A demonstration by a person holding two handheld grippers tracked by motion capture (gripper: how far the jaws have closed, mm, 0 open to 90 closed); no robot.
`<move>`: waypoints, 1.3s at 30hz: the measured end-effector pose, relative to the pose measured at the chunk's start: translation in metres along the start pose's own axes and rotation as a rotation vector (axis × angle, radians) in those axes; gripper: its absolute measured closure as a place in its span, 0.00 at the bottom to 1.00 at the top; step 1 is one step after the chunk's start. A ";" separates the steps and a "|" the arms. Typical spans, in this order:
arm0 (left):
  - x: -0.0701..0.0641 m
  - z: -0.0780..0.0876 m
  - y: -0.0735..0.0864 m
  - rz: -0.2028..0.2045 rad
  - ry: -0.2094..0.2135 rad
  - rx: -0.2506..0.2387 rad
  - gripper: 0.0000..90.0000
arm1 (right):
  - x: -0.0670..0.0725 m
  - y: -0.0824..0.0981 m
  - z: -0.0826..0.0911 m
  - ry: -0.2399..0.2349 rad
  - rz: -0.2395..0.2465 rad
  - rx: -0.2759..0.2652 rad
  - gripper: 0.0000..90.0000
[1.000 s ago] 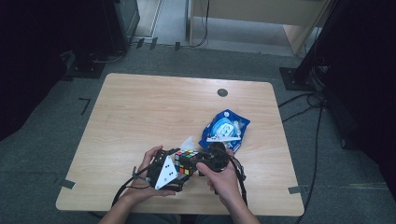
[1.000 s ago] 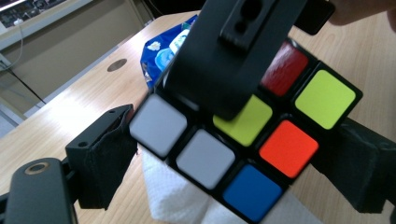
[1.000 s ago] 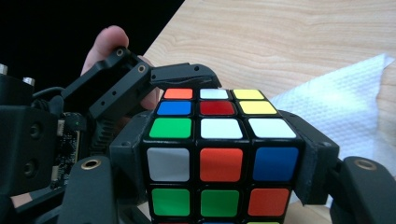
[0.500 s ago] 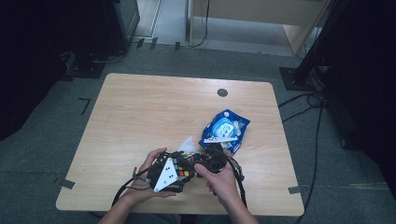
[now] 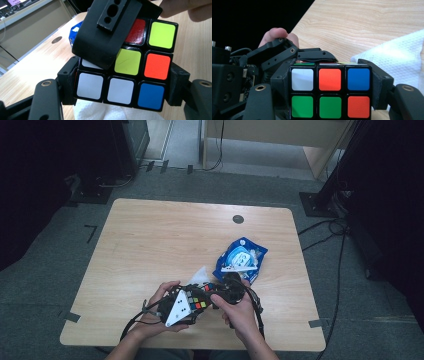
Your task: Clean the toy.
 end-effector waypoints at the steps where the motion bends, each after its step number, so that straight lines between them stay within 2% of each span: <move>1: 0.001 0.001 -0.001 0.009 0.002 -0.006 0.34 | 0.001 0.000 0.000 -0.003 0.000 -0.002 0.38; 6: 0.009 0.006 -0.002 0.053 -0.003 -0.031 0.36 | 0.003 -0.002 0.001 -0.026 0.011 -0.007 0.36; 10: 0.015 0.010 -0.001 0.066 -0.012 -0.034 0.37 | 0.005 -0.004 0.003 -0.037 0.009 -0.020 0.36; 15: 0.017 0.011 -0.001 0.059 -0.021 -0.035 0.38 | 0.005 -0.006 0.003 -0.042 0.011 -0.033 0.36; 18: 0.025 0.015 0.001 0.064 -0.038 -0.027 0.38 | 0.006 -0.014 0.011 -0.048 0.025 -0.091 0.36; 22: 0.043 0.023 0.007 0.103 -0.074 -0.033 0.38 | 0.005 -0.024 0.021 -0.032 0.064 -0.169 0.38; 25: 0.060 0.033 0.010 0.137 -0.114 -0.041 0.38 | 0.001 -0.026 0.023 -0.013 0.104 -0.194 0.43; 28: 0.073 0.041 0.012 0.175 -0.141 -0.057 0.38 | -0.007 -0.021 0.016 0.051 0.175 -0.184 0.46; 32: 0.084 0.049 0.013 0.220 -0.157 -0.074 0.38 | -0.022 -0.006 -0.005 0.156 0.285 -0.122 0.48; 35: 0.086 0.050 0.014 0.240 -0.156 -0.078 0.38 | -0.034 0.007 -0.022 0.221 0.359 -0.070 0.47; 39: 0.084 0.047 0.014 0.233 -0.149 -0.068 0.38 | -0.046 0.020 -0.036 0.307 0.445 -0.015 0.46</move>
Point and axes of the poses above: each handheld gripper's, and its own axes: z roughly backward along the jaws, y roughly out of its underside, x roughly to its left, the point moved 10 cm from there along -z, roughly forward along the jaws, and after that the axes turned 1 degree about -x, right-handed, at the moved point
